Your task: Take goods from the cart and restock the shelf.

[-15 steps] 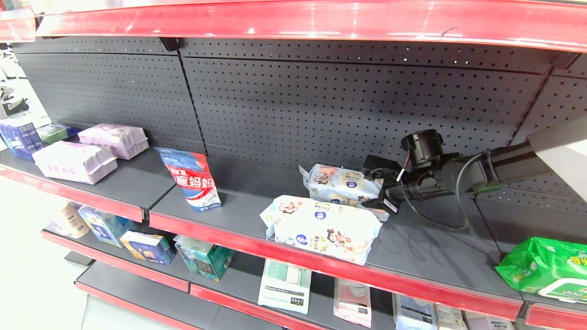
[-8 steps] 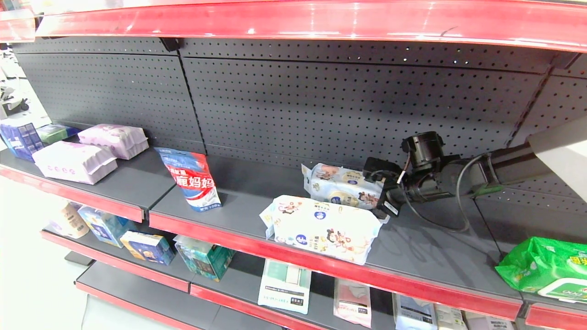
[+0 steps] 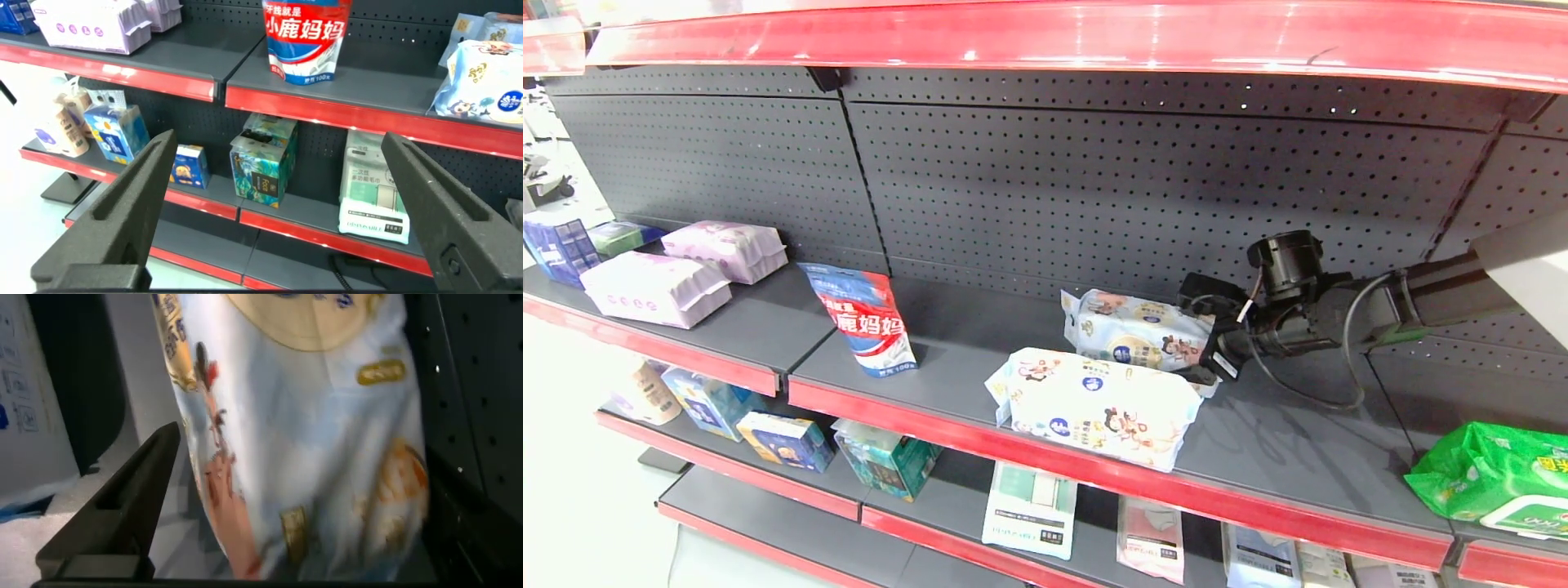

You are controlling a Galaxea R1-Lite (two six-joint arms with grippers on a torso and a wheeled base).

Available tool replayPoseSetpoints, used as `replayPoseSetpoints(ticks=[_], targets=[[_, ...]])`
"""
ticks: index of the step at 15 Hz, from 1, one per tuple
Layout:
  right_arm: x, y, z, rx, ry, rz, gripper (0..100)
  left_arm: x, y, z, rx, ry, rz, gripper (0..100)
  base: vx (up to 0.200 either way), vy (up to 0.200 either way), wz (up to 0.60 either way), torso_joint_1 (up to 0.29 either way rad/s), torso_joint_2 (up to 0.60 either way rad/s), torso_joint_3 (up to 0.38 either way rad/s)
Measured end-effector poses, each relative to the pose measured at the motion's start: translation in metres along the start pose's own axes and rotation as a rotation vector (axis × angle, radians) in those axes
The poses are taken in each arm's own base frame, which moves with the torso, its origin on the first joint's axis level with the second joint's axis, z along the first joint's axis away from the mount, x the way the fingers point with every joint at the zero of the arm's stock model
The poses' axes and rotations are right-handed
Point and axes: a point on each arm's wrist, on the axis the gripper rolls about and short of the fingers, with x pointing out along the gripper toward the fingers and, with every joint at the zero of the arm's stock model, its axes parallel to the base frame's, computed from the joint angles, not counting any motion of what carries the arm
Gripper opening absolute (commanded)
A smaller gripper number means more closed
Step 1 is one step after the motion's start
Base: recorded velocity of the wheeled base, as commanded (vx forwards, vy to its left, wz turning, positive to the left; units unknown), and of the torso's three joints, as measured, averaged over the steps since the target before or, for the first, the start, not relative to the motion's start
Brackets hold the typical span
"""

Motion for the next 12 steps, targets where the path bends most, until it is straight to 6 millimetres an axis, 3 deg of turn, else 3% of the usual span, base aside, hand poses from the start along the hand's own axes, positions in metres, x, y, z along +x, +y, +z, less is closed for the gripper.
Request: replayPoseSetpoints(ticks=[12], targets=[[-0.018, -0.015, -0.009, 0.073, 0.001, -0.053, 100, 0.0, 0.0, 0.0, 0.0, 0.0, 0.0, 100, 0.0, 0.0, 0.0, 0.0, 0.0, 0.0]])
